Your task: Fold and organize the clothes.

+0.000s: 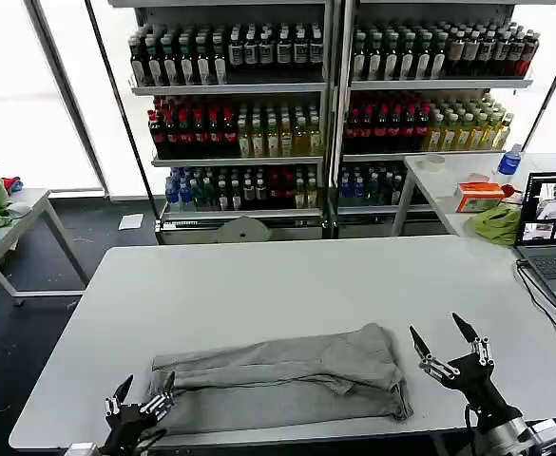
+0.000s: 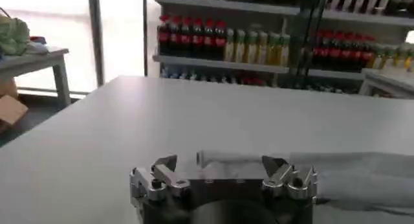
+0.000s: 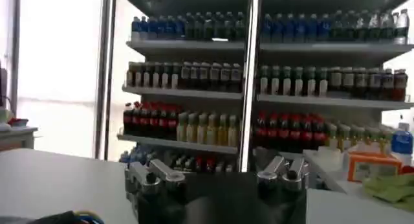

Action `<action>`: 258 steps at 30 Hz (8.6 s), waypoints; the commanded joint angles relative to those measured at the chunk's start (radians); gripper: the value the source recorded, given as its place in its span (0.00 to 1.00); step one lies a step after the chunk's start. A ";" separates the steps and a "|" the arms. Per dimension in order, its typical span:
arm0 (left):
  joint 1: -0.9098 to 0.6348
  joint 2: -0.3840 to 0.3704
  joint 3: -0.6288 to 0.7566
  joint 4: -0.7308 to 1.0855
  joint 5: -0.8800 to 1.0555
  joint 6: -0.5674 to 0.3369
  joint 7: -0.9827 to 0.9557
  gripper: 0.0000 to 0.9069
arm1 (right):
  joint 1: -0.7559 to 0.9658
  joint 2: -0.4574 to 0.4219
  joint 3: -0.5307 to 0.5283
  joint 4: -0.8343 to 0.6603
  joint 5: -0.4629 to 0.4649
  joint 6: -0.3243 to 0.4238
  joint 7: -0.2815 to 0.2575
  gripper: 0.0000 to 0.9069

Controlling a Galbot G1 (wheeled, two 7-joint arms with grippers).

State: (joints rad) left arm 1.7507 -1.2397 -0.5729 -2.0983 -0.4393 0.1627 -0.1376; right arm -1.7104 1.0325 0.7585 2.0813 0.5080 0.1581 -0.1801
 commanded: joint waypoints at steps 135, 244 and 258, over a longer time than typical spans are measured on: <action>-0.379 0.171 0.100 -0.054 -0.424 0.340 -0.110 1.00 | 0.025 0.062 -0.065 0.042 0.084 -0.039 -0.014 1.00; -0.296 0.163 0.282 -0.191 -0.497 0.395 -0.225 0.02 | 0.029 0.051 -0.081 0.006 0.088 -0.015 -0.022 1.00; -0.538 0.076 0.485 -0.047 -0.625 0.383 -0.309 1.00 | 0.034 0.070 -0.132 0.050 0.037 -0.188 0.085 1.00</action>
State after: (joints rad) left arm 1.3731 -1.1119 -0.3206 -2.1848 -0.9780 0.5438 -0.3596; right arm -1.6812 1.0975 0.6628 2.1079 0.5688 0.0922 -0.1568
